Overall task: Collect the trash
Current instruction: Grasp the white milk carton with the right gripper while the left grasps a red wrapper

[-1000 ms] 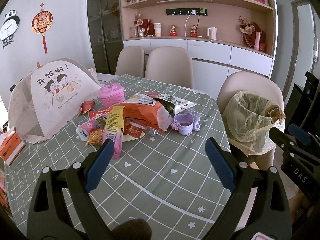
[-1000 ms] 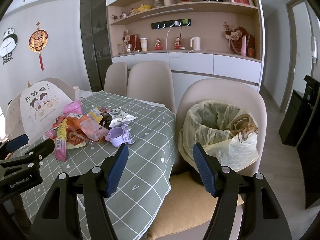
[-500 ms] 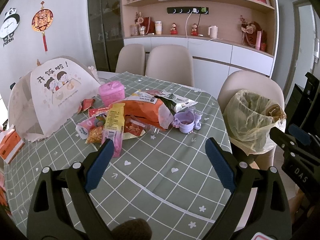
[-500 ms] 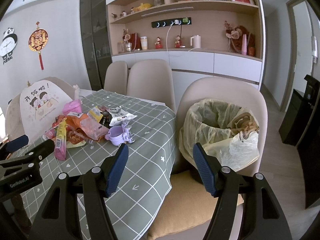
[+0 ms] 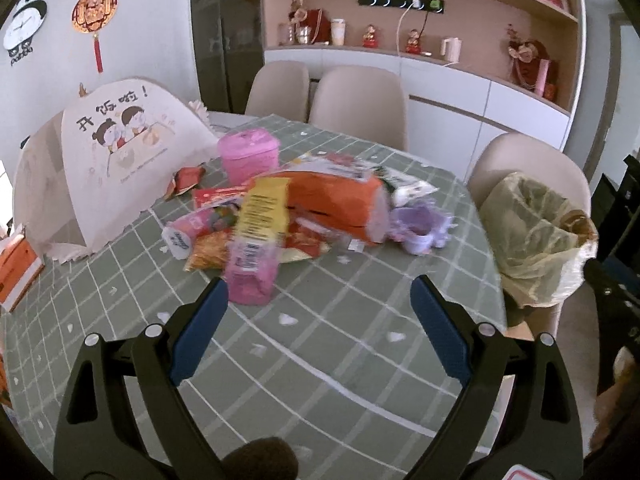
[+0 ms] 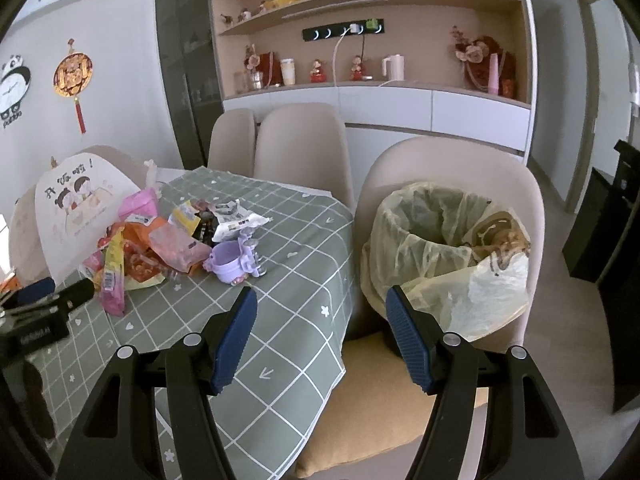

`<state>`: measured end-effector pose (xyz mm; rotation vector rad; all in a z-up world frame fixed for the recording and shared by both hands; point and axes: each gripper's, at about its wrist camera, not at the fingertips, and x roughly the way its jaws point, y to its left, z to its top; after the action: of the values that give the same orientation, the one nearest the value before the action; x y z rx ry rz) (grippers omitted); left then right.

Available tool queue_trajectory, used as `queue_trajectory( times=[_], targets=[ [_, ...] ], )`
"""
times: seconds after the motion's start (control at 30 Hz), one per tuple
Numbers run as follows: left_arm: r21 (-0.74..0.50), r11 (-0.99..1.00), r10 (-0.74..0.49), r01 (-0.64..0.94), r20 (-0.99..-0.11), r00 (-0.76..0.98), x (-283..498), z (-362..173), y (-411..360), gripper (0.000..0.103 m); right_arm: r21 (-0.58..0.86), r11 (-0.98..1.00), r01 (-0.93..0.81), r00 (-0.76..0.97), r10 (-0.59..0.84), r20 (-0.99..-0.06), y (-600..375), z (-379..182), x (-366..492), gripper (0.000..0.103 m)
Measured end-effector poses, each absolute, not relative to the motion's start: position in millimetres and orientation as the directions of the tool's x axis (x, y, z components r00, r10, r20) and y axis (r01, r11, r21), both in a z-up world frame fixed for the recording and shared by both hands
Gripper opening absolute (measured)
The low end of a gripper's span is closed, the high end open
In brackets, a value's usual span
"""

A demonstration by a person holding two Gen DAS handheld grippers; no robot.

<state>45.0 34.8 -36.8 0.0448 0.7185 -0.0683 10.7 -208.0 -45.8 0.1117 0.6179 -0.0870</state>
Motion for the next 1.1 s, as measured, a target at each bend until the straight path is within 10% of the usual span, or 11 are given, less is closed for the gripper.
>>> queue_trajectory(
  times=[0.5, 1.1],
  targets=[
    [-0.155, 0.976, -0.011, -0.152, -0.734, 0.679, 250, -67, 244, 0.094, 0.020, 1.000, -0.004, 0.734, 0.017, -0.679, -178, -65, 129, 0.064],
    [-0.185, 0.966, -0.037, -0.183, -0.794, 0.607, 351, -124, 280, 0.035, -0.069, 0.995, -0.070, 0.712, 0.001, -0.702, -124, -69, 279, 0.064]
  ],
)
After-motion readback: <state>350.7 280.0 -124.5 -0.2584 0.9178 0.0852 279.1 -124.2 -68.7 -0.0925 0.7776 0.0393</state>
